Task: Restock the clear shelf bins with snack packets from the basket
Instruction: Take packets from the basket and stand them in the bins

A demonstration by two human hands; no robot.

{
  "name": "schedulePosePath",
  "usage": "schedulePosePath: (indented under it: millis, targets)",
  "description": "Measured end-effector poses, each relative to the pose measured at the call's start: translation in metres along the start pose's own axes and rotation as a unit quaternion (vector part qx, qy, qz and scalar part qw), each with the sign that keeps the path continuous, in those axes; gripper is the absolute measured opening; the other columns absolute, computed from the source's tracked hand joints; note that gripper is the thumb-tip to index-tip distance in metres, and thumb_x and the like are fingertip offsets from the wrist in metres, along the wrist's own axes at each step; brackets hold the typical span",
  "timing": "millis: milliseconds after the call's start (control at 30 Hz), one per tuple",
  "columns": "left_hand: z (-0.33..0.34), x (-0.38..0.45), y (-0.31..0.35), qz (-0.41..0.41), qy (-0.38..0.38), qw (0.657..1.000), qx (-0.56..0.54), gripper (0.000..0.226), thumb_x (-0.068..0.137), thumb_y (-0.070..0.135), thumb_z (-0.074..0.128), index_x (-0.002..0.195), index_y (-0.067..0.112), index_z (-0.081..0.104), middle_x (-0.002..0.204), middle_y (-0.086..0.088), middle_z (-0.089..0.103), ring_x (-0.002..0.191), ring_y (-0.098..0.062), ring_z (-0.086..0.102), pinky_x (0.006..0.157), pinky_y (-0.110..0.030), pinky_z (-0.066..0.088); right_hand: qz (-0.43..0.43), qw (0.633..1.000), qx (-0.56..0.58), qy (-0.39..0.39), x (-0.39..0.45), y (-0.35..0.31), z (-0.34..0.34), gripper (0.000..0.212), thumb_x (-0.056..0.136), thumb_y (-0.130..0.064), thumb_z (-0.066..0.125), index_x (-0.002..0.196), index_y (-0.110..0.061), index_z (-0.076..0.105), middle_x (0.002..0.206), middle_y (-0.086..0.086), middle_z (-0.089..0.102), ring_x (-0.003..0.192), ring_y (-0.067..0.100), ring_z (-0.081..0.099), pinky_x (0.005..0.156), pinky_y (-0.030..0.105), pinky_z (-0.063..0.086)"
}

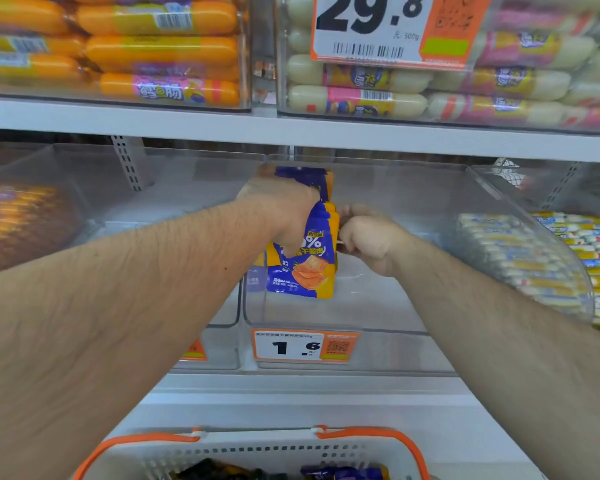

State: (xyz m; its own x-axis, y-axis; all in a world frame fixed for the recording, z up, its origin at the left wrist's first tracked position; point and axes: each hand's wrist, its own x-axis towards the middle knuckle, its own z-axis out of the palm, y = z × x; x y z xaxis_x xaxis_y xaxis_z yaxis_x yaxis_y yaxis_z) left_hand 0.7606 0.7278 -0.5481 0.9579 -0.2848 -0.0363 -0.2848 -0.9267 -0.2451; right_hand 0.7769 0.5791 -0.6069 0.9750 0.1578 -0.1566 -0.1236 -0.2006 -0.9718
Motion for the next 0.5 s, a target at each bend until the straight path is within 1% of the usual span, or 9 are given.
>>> schedulePosePath:
  millis: [67,100,167,200,233,300,367,433,500]
  targets:
    - [0.0015,0.0014,-0.0003,0.0,-0.004,1.0,-0.003,0.068,0.062,0.036,0.086,0.116,0.023,0.048,0.093,0.005,0.052,0.083,-0.019,0.052,0.062,-0.031,0.045,-0.002,0.998,-0.06,0.028,0.0009,0.0018,-0.0064,0.035,0.081,0.015,0.042,0.081,-0.014,0.06,0.09,0.009,0.066,0.093,0.026,0.063,0.076,0.033,0.052]
    - [0.0024,0.0023,-0.0005,0.001,-0.006,1.0,-0.004,0.069,0.061,0.036,0.086,0.116,0.023,0.047,0.094,0.005,0.052,0.083,-0.019,0.052,0.062,-0.031,0.045,-0.007,0.996,-0.085,0.037,0.0011,0.0025,-0.0078,0.032,0.083,0.012,0.047,0.078,-0.016,0.061,0.085,0.006,0.066,0.087,0.021,0.063,0.071,0.028,0.053]
    - [0.0035,0.0031,-0.0014,0.001,-0.006,1.0,-0.008,0.068,0.061,0.036,0.085,0.115,0.023,0.047,0.092,0.006,0.051,0.082,-0.019,0.051,0.061,-0.031,0.045,-0.043,0.989,-0.128,0.058,0.0006,0.0027,-0.0079,0.032,0.082,0.01,0.054,0.072,-0.019,0.062,0.072,0.002,0.064,0.068,0.013,0.059,0.052,0.015,0.048]
    - [0.0039,0.0033,-0.0023,0.0,-0.006,1.0,-0.008,0.068,0.061,0.036,0.085,0.115,0.023,0.047,0.093,0.006,0.052,0.082,-0.019,0.051,0.061,-0.031,0.044,-0.063,0.986,-0.141,0.062,0.0005,0.0026,-0.0073,0.032,0.082,0.01,0.056,0.07,-0.019,0.063,0.068,0.001,0.063,0.061,0.01,0.057,0.046,0.012,0.044]
    - [0.004,0.0033,-0.0031,0.001,-0.006,1.0,-0.005,0.068,0.061,0.037,0.085,0.116,0.023,0.047,0.095,0.005,0.053,0.083,-0.019,0.051,0.061,-0.031,0.043,-0.076,0.984,-0.148,0.062,0.0005,0.0021,-0.0071,0.033,0.082,0.01,0.058,0.069,-0.02,0.063,0.066,0.001,0.063,0.057,0.009,0.057,0.043,0.011,0.042]
    - [0.0043,0.0036,-0.0032,0.003,-0.007,1.0,-0.001,0.072,0.062,0.038,0.085,0.121,0.024,0.046,0.102,0.004,0.056,0.084,-0.019,0.05,0.062,-0.031,0.043,-0.095,0.98,-0.163,0.06,0.0005,0.0018,-0.0072,0.032,0.083,0.009,0.061,0.068,-0.02,0.063,0.063,0.001,0.064,0.054,0.009,0.058,0.046,0.012,0.044]
    - [0.0046,0.0039,-0.0024,0.005,-0.007,1.0,-0.002,0.077,0.062,0.038,0.084,0.126,0.024,0.044,0.108,0.002,0.058,0.085,-0.019,0.05,0.062,-0.03,0.042,-0.117,0.972,-0.193,0.071,0.0015,0.002,-0.0072,0.03,0.084,0.007,0.063,0.069,-0.019,0.064,0.063,-0.001,0.064,0.058,0.012,0.06,0.056,0.02,0.049]
    - [0.0047,0.0035,-0.0027,0.007,-0.005,1.0,-0.002,0.078,0.061,0.037,0.085,0.127,0.025,0.043,0.109,0.002,0.058,0.085,-0.019,0.049,0.061,-0.029,0.04,-0.148,0.961,-0.212,0.093,0.0027,0.0021,-0.0065,0.029,0.084,0.004,0.062,0.069,-0.021,0.066,0.064,-0.003,0.065,0.066,0.017,0.063,0.068,0.03,0.056]
    - [0.0043,0.003,-0.0036,0.009,-0.004,1.0,-0.005,0.08,0.059,0.038,0.085,0.125,0.025,0.042,0.104,0.003,0.056,0.084,-0.019,0.049,0.062,-0.03,0.042,-0.175,0.957,-0.206,0.107,0.0025,0.0016,-0.0046,0.036,0.087,0.002,0.061,0.065,-0.026,0.063,0.064,-0.007,0.064,0.069,0.017,0.064,0.074,0.035,0.058]
